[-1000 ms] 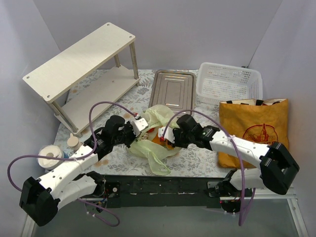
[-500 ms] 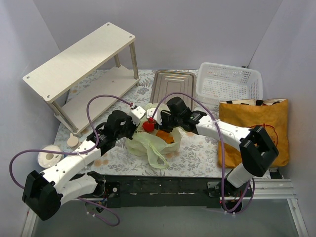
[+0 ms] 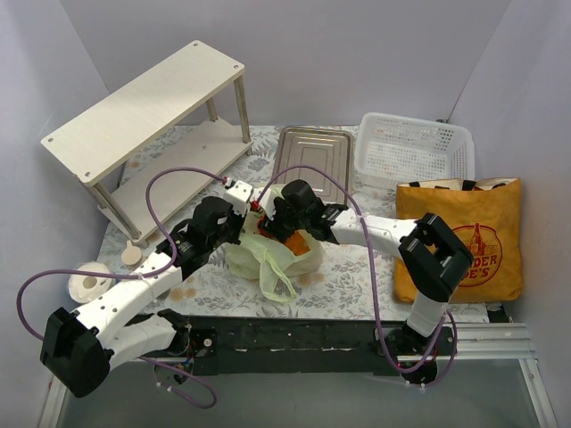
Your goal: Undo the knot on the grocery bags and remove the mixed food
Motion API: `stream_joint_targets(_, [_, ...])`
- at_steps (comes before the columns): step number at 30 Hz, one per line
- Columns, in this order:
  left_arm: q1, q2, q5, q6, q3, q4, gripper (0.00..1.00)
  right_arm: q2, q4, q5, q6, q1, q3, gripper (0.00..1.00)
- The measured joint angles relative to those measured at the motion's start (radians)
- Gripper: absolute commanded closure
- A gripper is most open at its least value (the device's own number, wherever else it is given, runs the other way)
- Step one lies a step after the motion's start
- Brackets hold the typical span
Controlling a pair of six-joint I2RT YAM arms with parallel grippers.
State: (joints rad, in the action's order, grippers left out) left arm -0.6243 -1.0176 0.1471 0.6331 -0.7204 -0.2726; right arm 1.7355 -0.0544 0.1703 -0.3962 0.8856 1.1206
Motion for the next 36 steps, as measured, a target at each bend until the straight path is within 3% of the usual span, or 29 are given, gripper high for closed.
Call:
stream_joint_targets(5, [0.000,0.000,0.006,0.045,0.007,-0.007,1.00,0.069,-0.034,-0.044,0.078,-0.005,0.013,0.29])
stream_joint_targets(10, [-0.005,-0.007,0.002,0.066,0.007,-0.008,1.00,0.179,-0.068,-0.063,0.136,-0.026,0.065,0.34])
stream_joint_targets(14, [-0.008,-0.018,-0.001,0.071,0.007,-0.009,1.00,0.242,-0.091,-0.062,0.147,-0.044,0.092,0.77])
stream_joint_targets(15, [-0.008,-0.019,-0.001,0.071,0.007,-0.010,1.00,0.249,-0.093,-0.059,0.145,-0.047,0.098,0.82])
stream_joint_targets(20, [-0.008,-0.022,0.000,0.070,0.008,-0.006,1.00,0.245,-0.100,-0.032,0.119,-0.057,0.109,0.95])
stream_joint_targets(23, [-0.008,-0.022,0.000,0.068,0.015,0.011,1.00,0.199,-0.098,-0.008,0.098,-0.058,0.077,0.96])
stream_joint_targets(24, [-0.008,-0.022,0.000,0.066,0.020,0.020,0.71,0.169,-0.099,0.001,0.092,-0.059,0.052,0.95])
stream_joint_targets(26, [-0.008,-0.023,0.000,0.052,0.027,0.027,0.29,0.101,-0.091,0.019,0.082,-0.059,-0.003,0.86])
stream_joint_targets(28, [-0.008,-0.023,-0.002,0.038,0.027,0.030,0.08,0.042,-0.080,0.035,0.079,-0.059,-0.039,0.72])
stream_joint_targets(29, [-0.008,-0.022,-0.006,0.029,0.027,0.032,0.07,0.021,-0.076,0.042,0.081,-0.059,-0.047,0.62])
stream_joint_targets(32, [-0.008,-0.017,-0.016,0.009,-0.002,-0.010,0.07,-0.002,-0.080,0.053,0.087,-0.059,-0.052,0.52])
stream_joint_targets(36, [-0.008,0.024,-0.030,-0.018,-0.130,-0.063,0.17,0.001,-0.083,0.061,0.102,-0.059,-0.052,0.50])
